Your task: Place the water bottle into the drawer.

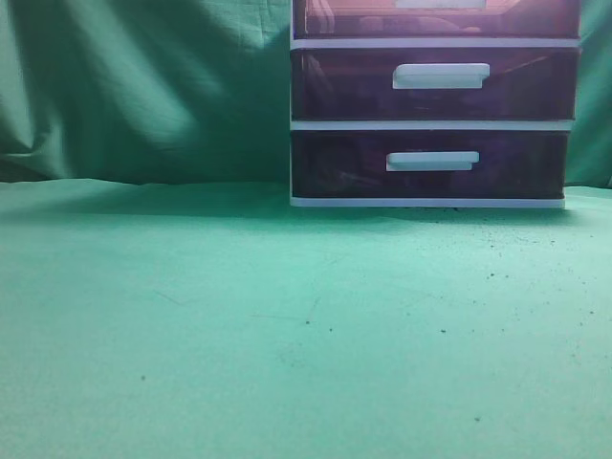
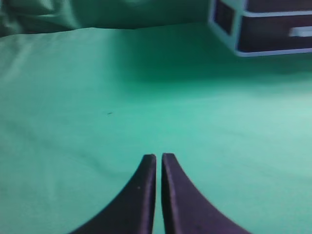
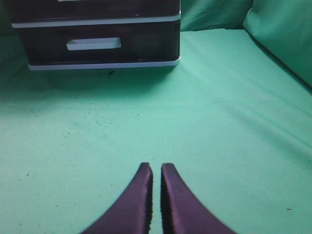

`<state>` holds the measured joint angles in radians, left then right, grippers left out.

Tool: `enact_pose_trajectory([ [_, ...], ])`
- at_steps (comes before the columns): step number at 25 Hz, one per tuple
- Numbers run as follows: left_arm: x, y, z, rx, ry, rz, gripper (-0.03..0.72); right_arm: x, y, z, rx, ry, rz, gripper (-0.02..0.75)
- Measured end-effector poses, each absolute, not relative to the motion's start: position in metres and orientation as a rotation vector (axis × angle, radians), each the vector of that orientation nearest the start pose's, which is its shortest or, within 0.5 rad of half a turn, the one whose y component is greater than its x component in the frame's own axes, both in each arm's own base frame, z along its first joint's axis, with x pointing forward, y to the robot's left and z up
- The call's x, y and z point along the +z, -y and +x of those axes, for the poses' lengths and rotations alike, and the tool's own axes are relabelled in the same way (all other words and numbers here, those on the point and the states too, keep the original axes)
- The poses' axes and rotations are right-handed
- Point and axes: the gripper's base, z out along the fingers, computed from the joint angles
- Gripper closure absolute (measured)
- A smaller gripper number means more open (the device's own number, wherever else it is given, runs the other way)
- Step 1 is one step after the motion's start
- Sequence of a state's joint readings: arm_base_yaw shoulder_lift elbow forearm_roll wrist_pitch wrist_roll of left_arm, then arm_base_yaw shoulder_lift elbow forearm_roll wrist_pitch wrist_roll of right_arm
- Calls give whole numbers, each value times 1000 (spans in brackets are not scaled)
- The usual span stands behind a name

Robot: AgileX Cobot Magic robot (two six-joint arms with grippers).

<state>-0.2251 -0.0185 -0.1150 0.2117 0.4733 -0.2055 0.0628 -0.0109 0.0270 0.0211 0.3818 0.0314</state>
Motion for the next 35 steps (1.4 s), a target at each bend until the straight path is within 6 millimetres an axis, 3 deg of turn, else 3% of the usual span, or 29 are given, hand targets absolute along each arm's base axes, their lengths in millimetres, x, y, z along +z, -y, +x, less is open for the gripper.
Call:
enact_pose_trajectory([
  [9, 176, -1, 51, -57, -1882, -6, 688, 170, -4, 52, 85, -1882, -17, 688],
  [35, 176, 0, 53, -38, -1844, 31, 688, 170, -4, 52, 85, -1882, -17, 688],
])
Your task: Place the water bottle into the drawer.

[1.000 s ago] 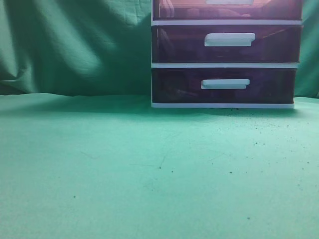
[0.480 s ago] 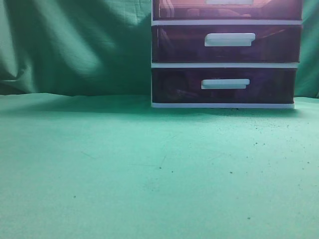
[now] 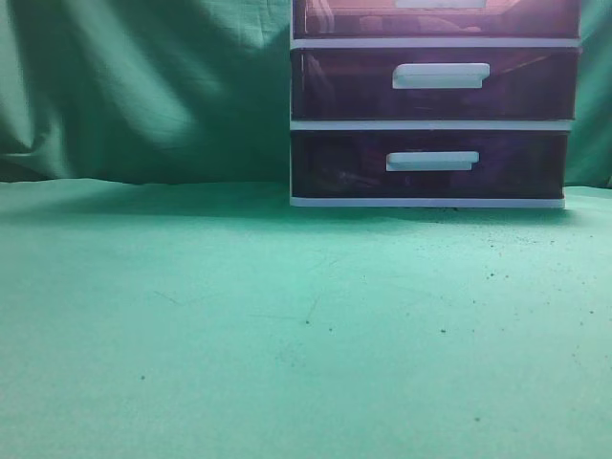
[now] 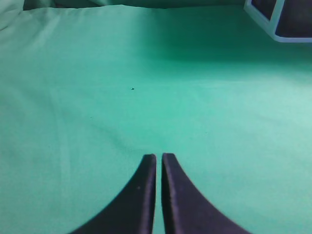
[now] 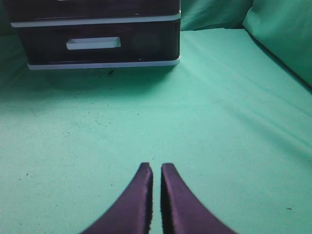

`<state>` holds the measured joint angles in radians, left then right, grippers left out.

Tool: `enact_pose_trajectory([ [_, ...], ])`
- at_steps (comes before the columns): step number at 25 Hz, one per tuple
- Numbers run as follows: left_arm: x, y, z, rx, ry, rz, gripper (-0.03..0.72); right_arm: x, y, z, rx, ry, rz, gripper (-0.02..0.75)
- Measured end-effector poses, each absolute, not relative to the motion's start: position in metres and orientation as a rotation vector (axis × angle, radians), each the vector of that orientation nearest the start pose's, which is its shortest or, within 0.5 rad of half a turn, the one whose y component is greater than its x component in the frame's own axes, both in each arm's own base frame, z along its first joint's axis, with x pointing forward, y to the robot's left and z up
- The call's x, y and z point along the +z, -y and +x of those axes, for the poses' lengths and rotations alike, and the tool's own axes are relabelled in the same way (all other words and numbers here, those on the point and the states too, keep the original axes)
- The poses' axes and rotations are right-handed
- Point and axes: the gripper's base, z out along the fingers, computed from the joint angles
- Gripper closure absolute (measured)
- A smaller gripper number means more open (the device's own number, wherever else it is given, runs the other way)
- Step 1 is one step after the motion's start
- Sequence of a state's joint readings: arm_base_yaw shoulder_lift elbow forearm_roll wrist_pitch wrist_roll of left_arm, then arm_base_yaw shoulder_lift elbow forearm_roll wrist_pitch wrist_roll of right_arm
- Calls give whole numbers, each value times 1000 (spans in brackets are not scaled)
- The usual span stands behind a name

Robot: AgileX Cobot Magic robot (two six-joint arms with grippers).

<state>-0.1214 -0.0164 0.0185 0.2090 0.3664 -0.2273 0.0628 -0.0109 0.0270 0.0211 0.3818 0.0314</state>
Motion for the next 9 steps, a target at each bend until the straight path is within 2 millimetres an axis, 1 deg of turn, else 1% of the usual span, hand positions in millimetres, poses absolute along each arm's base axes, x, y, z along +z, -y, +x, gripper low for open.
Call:
enact_pose_trajectory([
  [9, 176, 0, 53, -38, -1844, 31, 688, 170, -4, 52, 85, -1882, -17, 688],
])
